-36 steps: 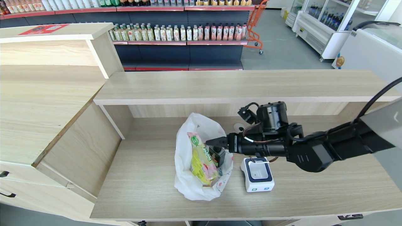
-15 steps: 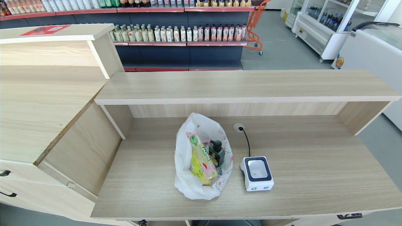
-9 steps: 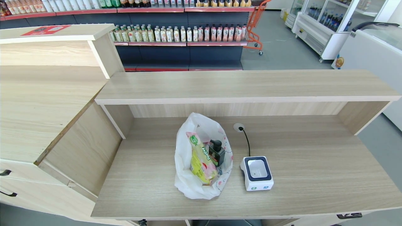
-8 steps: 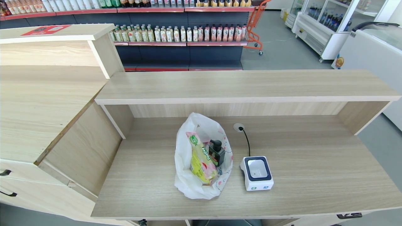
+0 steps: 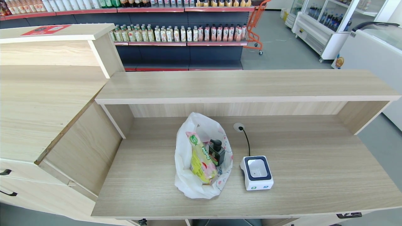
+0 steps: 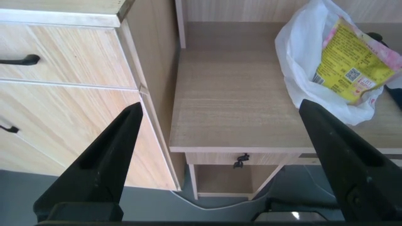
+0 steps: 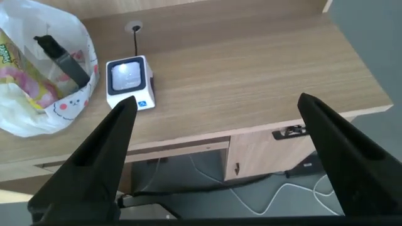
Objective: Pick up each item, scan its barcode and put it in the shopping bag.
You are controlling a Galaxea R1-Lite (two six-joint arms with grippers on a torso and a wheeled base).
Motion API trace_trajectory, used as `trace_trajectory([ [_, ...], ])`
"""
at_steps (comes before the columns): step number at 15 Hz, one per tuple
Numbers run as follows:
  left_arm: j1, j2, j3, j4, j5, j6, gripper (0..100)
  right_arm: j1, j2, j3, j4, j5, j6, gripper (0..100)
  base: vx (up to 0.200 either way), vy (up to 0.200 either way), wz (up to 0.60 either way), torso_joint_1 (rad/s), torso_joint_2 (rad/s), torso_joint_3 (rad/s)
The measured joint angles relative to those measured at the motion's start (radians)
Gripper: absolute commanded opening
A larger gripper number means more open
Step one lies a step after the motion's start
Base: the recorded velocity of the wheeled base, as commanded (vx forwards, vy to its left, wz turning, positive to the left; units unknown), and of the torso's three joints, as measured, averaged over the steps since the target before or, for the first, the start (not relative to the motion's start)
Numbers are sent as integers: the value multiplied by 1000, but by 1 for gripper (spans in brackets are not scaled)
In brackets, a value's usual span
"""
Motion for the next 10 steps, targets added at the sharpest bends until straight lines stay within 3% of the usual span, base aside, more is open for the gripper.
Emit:
trace_trajectory([
  [8,0,0,0,0,0,-6,100,0,0,0,3,-2,29,0,0,0,0,0,0,0],
  [10,0,0,0,0,0,0,100,0,0,0,3,-2,30,0,0,-200,0,2,2,2],
])
